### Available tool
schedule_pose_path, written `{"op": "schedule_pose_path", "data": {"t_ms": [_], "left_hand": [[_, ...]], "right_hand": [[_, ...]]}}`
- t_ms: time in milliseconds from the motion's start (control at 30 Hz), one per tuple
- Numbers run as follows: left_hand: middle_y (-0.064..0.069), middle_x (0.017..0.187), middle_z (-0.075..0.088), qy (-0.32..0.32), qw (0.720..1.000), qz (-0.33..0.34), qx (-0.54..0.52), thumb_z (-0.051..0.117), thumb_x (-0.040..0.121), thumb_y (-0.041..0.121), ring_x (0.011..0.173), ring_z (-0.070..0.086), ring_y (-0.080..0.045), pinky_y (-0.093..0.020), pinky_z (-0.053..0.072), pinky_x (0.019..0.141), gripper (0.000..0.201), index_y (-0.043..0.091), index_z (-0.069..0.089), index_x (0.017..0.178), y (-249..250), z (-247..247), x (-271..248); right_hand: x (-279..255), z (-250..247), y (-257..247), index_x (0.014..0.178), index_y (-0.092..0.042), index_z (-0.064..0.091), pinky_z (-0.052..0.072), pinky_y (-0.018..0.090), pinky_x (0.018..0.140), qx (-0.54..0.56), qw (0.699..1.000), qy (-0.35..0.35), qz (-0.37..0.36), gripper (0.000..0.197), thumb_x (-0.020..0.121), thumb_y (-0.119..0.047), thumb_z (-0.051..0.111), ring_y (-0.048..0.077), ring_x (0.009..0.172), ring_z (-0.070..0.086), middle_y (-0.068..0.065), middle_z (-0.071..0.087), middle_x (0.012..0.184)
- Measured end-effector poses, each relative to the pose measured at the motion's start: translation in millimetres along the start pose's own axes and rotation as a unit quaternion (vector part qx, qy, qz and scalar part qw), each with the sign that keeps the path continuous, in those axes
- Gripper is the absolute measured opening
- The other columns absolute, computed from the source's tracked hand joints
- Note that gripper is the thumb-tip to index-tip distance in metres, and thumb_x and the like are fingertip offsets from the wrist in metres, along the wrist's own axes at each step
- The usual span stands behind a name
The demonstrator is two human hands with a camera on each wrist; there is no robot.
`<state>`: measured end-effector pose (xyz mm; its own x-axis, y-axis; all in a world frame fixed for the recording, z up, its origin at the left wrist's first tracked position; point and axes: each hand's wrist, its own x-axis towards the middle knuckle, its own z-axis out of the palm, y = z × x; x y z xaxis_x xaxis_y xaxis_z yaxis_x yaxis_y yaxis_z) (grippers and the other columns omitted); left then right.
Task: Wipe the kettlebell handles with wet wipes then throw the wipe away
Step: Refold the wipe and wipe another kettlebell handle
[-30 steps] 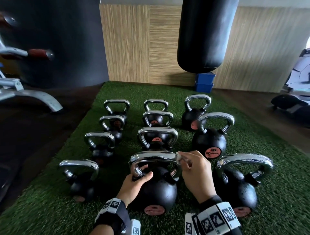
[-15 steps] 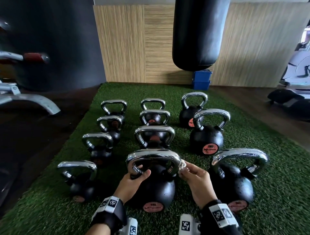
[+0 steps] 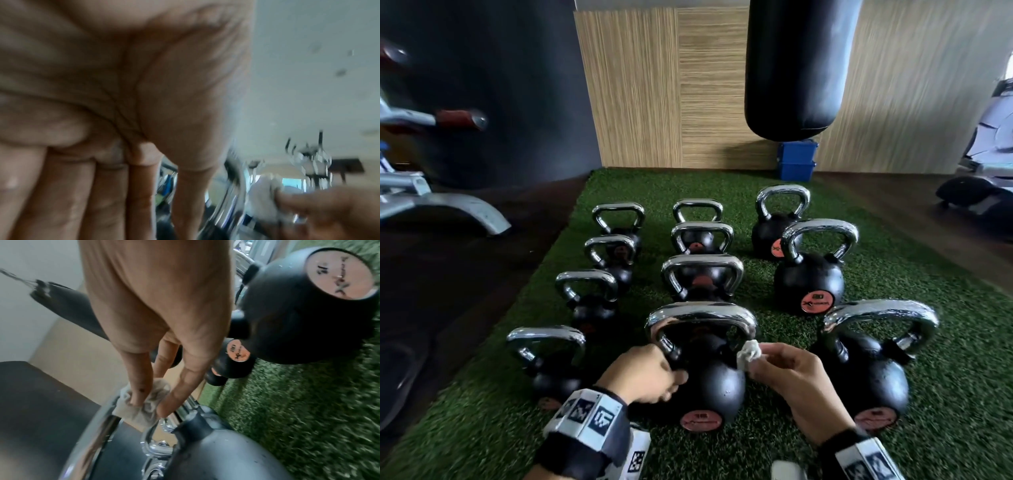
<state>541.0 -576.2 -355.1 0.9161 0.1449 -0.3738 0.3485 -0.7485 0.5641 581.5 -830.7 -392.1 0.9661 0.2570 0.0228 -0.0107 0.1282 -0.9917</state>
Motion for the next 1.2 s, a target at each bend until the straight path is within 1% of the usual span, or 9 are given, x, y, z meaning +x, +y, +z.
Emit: {"op": "schedule_pose_path", "data": {"t_ms": [67, 200, 433, 533, 633, 800, 867, 967, 1200], "left_hand": [[-0.006, 0.09, 0.08, -0.028, 0.982, 0.073, -0.169, 0.066, 0.099, 0.03, 0.068, 0.073, -0.012, -0.018, 0.051, 0.059, 0.018, 0.015, 0.074, 0.091, 14.7, -5.5, -11.8], [-0.003, 0.108, 0.079, -0.029, 0.907, 0.173, -0.384, 0.063, 0.095, 0.043, 0.1, 0.076, -0.017, -0.028, 0.062, 0.083, 0.029, 0.024, 0.079, 0.109, 37.5, -13.7, -31.9], [-0.01, 0.116, 0.076, -0.008, 0.857, 0.208, -0.472, 0.07, 0.09, 0.021, 0.115, 0.07, -0.023, -0.026, 0.061, 0.085, 0.032, 0.006, 0.076, 0.117, 41.2, -16.8, -36.2], [-0.009, 0.113, 0.077, 0.033, 0.859, 0.239, -0.452, 0.071, 0.092, 0.014, 0.113, 0.071, -0.021, -0.025, 0.06, 0.087, 0.027, 0.004, 0.076, 0.117, 41.3, -19.3, -35.0], [0.003, 0.11, 0.078, 0.136, 0.868, 0.31, -0.363, 0.075, 0.089, 0.021, 0.11, 0.072, -0.012, -0.023, 0.056, 0.092, 0.029, 0.011, 0.077, 0.116, 40.7, -26.3, -34.2], [0.012, 0.116, 0.075, 0.358, 0.816, 0.429, -0.143, 0.077, 0.09, 0.015, 0.108, 0.069, 0.003, -0.017, 0.054, 0.095, 0.025, 0.014, 0.078, 0.115, 42.4, -30.2, -22.3], [0.009, 0.117, 0.075, 0.379, 0.817, 0.434, -0.038, 0.078, 0.09, 0.017, 0.111, 0.068, 0.001, -0.023, 0.054, 0.098, 0.025, 0.015, 0.079, 0.114, 45.7, -28.0, -16.2], [0.007, 0.117, 0.076, 0.363, 0.823, 0.436, 0.034, 0.078, 0.09, 0.02, 0.11, 0.069, -0.006, -0.028, 0.055, 0.096, 0.024, 0.017, 0.079, 0.114, 45.8, -18.4, -8.7], [0.027, 0.108, 0.071, 0.418, 0.825, 0.378, -0.041, 0.08, 0.087, 0.017, 0.102, 0.066, 0.01, -0.017, 0.055, 0.091, 0.023, 0.02, 0.08, 0.109, 9.9, -30.3, -1.6]], "right_hand": [[-6.3, 11.0, -19.3, 0.099, -0.01, 0.077, 0.058, 0.036, 0.084, -0.013, 0.998, -0.048, -0.037, 0.029, 0.072, -0.017, 0.088, 0.028, 0.09, 0.073, 0.019, 0.076, 0.096], [-8.2, 35.7, -55.1, 0.096, -0.022, 0.07, 0.054, 0.019, 0.069, -0.078, 0.988, -0.049, -0.122, 0.037, 0.066, -0.02, 0.091, 0.016, 0.081, 0.074, 0.007, 0.078, 0.09], [-4.4, 62.2, -79.3, 0.085, -0.027, 0.059, 0.047, 0.025, 0.053, -0.227, 0.939, 0.091, -0.24, 0.042, 0.061, -0.038, 0.093, 0.004, 0.055, 0.053, -0.007, 0.067, 0.072], [-1.3, 64.4, -82.3, 0.093, -0.03, 0.059, 0.046, 0.023, 0.058, -0.246, 0.93, 0.094, -0.256, 0.049, 0.059, -0.034, 0.094, 0.007, 0.064, 0.052, -0.006, 0.059, 0.077], [1.5, 47.8, -75.5, 0.127, -0.04, 0.05, 0.045, 0.018, 0.087, -0.248, 0.938, 0.013, -0.243, 0.086, 0.055, -0.027, 0.097, 0.006, 0.106, 0.056, -0.009, 0.056, 0.118], [23.2, 24.3, -24.9, 0.144, -0.034, 0.037, 0.041, 0.046, 0.11, -0.158, 0.982, 0.057, -0.085, 0.108, 0.058, -0.001, 0.093, 0.023, 0.126, 0.052, 0.006, 0.054, 0.136], [32.8, 26.7, 1.2, 0.143, -0.025, 0.042, 0.049, 0.054, 0.103, -0.047, 0.998, 0.028, -0.021, 0.1, 0.061, 0.01, 0.088, 0.031, 0.114, 0.065, 0.011, 0.069, 0.122], [41.2, 35.9, 34.3, 0.116, -0.024, 0.067, 0.06, 0.045, 0.085, -0.059, 0.997, 0.049, -0.025, 0.06, 0.065, -0.001, 0.089, 0.026, 0.099, 0.074, 0.004, 0.078, 0.102], [43.9, 39.5, 52.8, 0.091, -0.022, 0.074, 0.059, 0.049, 0.083, -0.144, 0.984, 0.09, -0.051, 0.026, 0.07, -0.02, 0.089, 0.016, 0.084, 0.074, -0.002, 0.078, 0.087]]}}
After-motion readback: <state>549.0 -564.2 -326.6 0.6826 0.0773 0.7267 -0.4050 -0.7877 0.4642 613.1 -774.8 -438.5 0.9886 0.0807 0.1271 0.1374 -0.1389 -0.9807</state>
